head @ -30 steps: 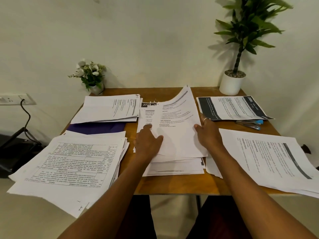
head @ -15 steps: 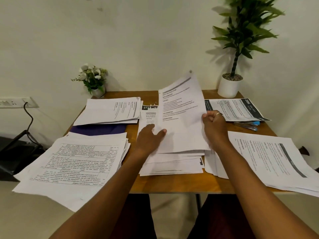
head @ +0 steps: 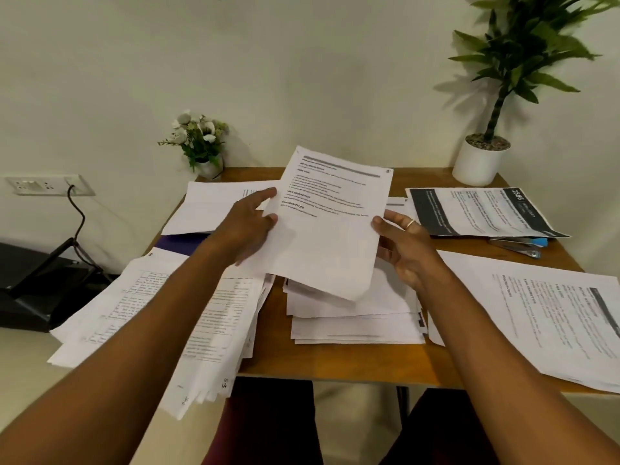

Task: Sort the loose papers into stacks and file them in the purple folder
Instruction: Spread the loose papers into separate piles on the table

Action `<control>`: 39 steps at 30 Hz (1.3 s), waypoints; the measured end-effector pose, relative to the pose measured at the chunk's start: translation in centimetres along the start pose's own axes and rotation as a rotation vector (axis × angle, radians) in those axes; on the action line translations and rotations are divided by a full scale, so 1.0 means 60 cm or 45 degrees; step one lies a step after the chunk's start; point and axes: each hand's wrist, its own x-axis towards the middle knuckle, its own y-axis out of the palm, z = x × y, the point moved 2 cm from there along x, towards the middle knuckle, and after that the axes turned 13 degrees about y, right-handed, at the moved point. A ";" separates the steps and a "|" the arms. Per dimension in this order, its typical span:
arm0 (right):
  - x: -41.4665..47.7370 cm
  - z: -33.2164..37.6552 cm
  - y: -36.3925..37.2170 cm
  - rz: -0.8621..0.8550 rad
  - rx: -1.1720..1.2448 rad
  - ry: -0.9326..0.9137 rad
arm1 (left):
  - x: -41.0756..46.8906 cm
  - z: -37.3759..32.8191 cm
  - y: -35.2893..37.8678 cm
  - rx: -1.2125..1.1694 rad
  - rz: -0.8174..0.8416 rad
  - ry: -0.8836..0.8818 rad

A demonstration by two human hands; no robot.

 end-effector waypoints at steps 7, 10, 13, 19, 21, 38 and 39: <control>0.025 -0.009 0.048 0.042 0.046 0.074 | 0.004 0.032 -0.025 -0.030 0.108 -0.034; 0.041 0.002 0.052 -0.006 0.059 0.039 | 0.030 0.051 -0.070 0.049 0.146 -0.063; 0.051 0.014 0.064 -0.045 -0.002 0.036 | 0.072 0.059 -0.128 0.365 0.250 0.003; 0.084 -0.004 0.126 -0.095 -0.154 0.033 | 0.154 0.068 -0.174 0.797 0.145 0.120; 0.100 -0.016 0.157 -0.116 -0.101 0.067 | 0.161 0.069 -0.167 0.909 -0.081 0.261; 0.121 -0.059 0.210 -0.095 -0.389 0.102 | 0.093 0.196 -0.043 0.987 0.400 0.365; 0.115 -0.055 0.191 -0.173 -0.552 -0.011 | 0.092 0.205 -0.045 0.958 0.433 0.324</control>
